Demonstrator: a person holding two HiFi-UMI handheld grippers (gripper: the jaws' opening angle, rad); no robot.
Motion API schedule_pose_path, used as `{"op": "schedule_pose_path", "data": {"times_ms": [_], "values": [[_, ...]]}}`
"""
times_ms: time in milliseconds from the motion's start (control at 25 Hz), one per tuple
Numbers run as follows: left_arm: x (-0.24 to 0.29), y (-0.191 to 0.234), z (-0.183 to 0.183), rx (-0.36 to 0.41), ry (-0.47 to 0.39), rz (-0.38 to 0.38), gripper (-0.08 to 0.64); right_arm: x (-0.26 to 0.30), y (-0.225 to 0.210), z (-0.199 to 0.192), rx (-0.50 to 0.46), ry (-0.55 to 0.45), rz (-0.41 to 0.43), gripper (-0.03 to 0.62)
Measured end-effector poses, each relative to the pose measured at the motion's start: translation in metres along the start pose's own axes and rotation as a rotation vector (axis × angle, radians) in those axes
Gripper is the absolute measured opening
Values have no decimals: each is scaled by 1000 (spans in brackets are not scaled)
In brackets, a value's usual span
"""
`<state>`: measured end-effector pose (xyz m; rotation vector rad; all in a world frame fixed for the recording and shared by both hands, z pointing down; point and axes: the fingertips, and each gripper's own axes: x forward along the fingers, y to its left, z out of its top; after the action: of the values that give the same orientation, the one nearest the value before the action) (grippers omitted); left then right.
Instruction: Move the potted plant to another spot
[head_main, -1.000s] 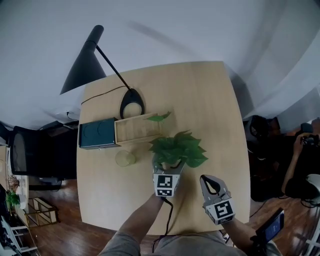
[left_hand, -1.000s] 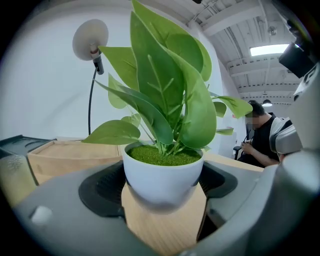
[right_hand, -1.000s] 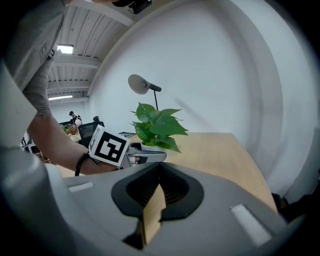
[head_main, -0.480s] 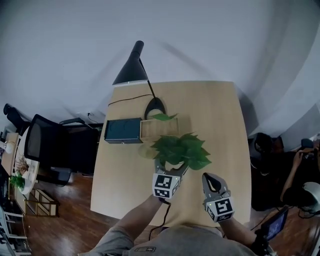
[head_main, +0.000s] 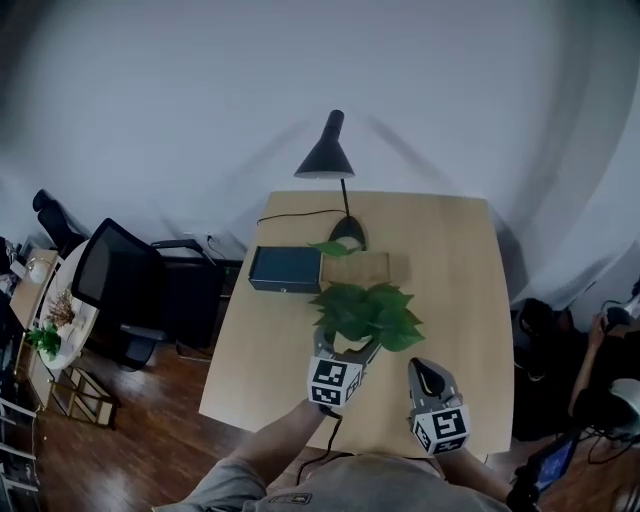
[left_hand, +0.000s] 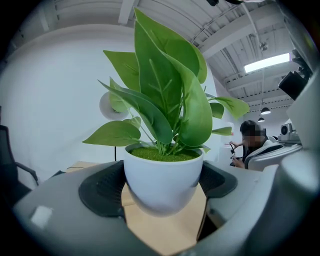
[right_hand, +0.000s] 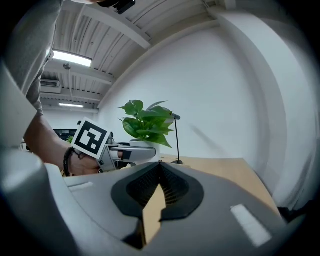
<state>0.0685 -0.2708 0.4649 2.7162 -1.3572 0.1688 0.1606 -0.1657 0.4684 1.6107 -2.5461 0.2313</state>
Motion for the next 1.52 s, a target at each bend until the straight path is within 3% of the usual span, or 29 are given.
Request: {"op": "schedule_pose_path", "data": {"times_ms": [360,1000,1200,1520], "values": [[-69,31,-5,-8,-25,42,451,-14,74,-8,-13,-3,32,6],[-154,66,-7,-22,-23,234,451,-16,126,-13,-1,-14,181,6],[-173,102,-7,-33,-31,254,450,7,159,0,-29,-27,207,6],[-179,188,-19,-4,-26,215,449,75,216,2,-39,-19,173,6]]}}
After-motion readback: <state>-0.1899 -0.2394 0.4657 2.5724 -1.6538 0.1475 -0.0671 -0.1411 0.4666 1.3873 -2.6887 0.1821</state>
